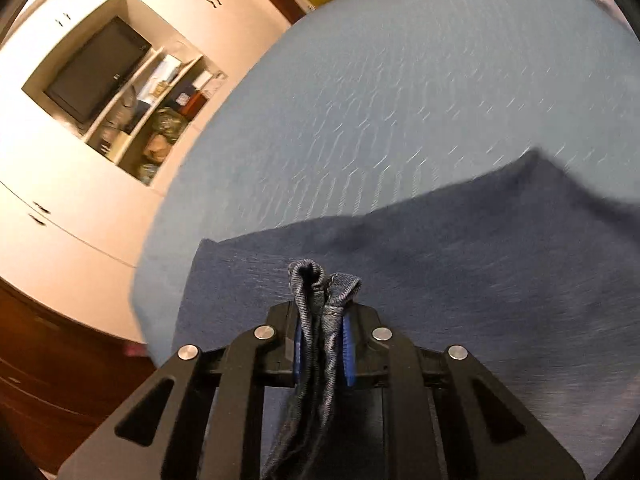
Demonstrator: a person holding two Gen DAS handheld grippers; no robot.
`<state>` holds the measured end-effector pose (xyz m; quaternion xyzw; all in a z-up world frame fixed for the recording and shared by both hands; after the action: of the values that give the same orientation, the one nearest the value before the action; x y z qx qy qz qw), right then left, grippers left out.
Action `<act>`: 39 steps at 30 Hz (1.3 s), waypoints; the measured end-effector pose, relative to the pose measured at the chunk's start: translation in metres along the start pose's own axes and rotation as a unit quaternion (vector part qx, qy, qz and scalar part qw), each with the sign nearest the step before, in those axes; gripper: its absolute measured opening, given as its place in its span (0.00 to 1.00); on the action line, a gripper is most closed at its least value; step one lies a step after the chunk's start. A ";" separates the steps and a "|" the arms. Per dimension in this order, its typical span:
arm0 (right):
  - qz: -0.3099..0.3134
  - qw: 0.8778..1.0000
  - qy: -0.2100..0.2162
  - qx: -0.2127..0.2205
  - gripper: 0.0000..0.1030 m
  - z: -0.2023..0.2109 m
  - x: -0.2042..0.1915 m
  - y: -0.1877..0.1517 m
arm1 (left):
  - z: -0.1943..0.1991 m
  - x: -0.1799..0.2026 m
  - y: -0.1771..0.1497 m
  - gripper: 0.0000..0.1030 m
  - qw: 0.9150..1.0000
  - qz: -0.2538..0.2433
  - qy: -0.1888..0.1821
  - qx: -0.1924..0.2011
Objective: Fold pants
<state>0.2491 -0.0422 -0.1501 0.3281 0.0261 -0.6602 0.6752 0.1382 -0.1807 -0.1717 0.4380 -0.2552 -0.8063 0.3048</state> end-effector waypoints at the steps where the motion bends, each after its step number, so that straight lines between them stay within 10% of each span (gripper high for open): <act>1: 0.004 1.000 -0.008 -0.002 0.15 0.000 0.002 0.000 | -0.004 0.006 0.002 0.15 1.000 -0.010 -0.004 -0.003; 13: 0.012 0.997 -0.069 -0.027 0.16 -0.039 0.022 -0.015 | -0.036 0.030 -0.004 0.16 0.998 -0.027 -0.040 -0.034; 20: -0.002 0.993 -0.106 0.046 0.69 -0.008 0.032 0.003 | -0.036 0.026 -0.003 0.54 0.999 -0.008 -0.039 -0.035; 26: 0.043 0.980 -0.163 0.106 0.69 0.034 0.010 -0.001 | 0.004 -0.003 -0.008 0.59 0.997 0.054 -0.056 -0.009; 32: 0.142 0.960 -0.203 0.127 0.59 0.033 -0.053 -0.073 | 0.022 -0.140 -0.091 0.13 0.951 0.301 0.006 -0.064; 39: 0.150 0.952 -0.257 0.070 0.38 -0.020 -0.049 -0.117 | -0.017 -0.177 -0.167 0.11 0.942 0.304 -0.062 -0.132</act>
<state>0.1444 0.0204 -0.1906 0.1940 -0.2435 -0.6135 0.7258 0.1843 0.0581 -0.1957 0.2444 -0.2856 -0.7277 0.5738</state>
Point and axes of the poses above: each gripper's, at about its wrist camera, not at the fingertips, and z roughly against the way its jaws point, x to its right, y to its top, the point moved 5 cm from there along -z, roughly the way its jaws point, and after that the axes turned 5 degrees about -y, right-handed, at the moved point
